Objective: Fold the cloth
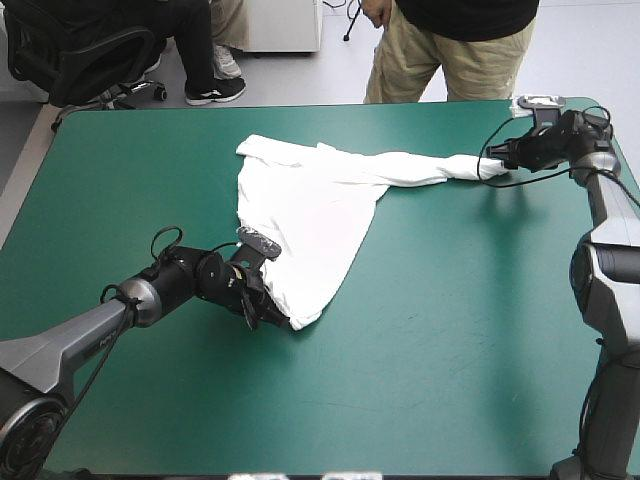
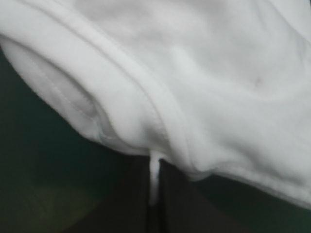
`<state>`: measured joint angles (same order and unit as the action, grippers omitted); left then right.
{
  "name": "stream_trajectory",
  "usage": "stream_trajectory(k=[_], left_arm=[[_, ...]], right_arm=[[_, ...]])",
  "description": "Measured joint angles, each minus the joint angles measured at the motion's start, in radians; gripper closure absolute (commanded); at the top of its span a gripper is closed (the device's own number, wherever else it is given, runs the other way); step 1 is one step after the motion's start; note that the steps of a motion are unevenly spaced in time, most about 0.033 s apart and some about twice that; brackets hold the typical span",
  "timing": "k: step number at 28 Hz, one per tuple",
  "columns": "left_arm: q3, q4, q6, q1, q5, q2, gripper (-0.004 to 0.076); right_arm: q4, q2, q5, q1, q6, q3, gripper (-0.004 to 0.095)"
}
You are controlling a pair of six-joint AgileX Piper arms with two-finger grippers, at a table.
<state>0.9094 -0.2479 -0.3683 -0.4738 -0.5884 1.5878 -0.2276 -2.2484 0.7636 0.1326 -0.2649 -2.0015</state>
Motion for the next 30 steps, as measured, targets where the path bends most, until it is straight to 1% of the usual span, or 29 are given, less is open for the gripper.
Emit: stream_trajectory(k=[5, 7, 9, 10, 12, 13, 19, 21, 23, 27, 29, 30], left_arm=[[0.000, -0.002, 0.000, 0.000, 0.001, 0.000, 0.0733], [0.000, -0.002, 0.000, 0.000, 0.002, 0.000, 0.0733], [0.000, -0.002, 0.000, 0.000, 0.003, 0.000, 0.0733], [0.000, -0.002, 0.000, 0.000, 0.003, 0.000, 0.0733], [0.000, -0.003, 0.000, 0.000, 0.005, 0.000, 0.0733], [0.000, -0.003, 0.000, 0.000, 0.005, 0.000, 0.0733], [0.000, -0.004, 0.000, 0.000, 0.006, -0.008, 0.0733], [-0.007, 0.007, 0.001, 0.000, 0.004, -0.030, 0.0733], [-0.019, 0.028, 0.007, 0.000, -0.039, -0.060, 0.0733], [-0.019, 0.090, 0.047, 0.000, -0.116, -0.183, 0.0733], [0.004, 0.147, 0.089, 0.000, -0.156, -0.268, 0.0733], [0.048, 0.218, 0.138, -0.001, -0.205, -0.356, 0.0733]], right_arm=[[-0.027, -0.050, -0.030, 0.000, 0.000, 0.000, 0.0417], [-0.046, -0.053, -0.044, 0.000, 0.000, -0.001, 0.0445], [-0.071, -0.056, -0.048, 0.000, -0.004, -0.001, 0.0550], [-0.082, -0.057, -0.048, 0.000, -0.014, -0.001, 0.0648], [-0.112, -0.061, -0.048, 0.000, -0.035, -0.002, 0.0893], [-0.119, -0.062, -0.044, 0.000, -0.040, -0.003, 0.0917], [-0.136, -0.057, -0.005, 0.000, -0.053, -0.006, 0.0920], [-0.139, -0.029, 0.043, 0.000, -0.056, -0.006, 0.0921], [-0.160, 0.011, 0.091, 0.000, -0.068, -0.006, 0.0921], [-0.268, 0.130, 0.186, 0.000, -0.126, -0.006, 0.0921], [-0.345, 0.207, 0.214, 0.000, -0.166, -0.006, 0.0921], [-0.405, 0.290, 0.217, 0.000, -0.195, -0.006, 0.0921]])
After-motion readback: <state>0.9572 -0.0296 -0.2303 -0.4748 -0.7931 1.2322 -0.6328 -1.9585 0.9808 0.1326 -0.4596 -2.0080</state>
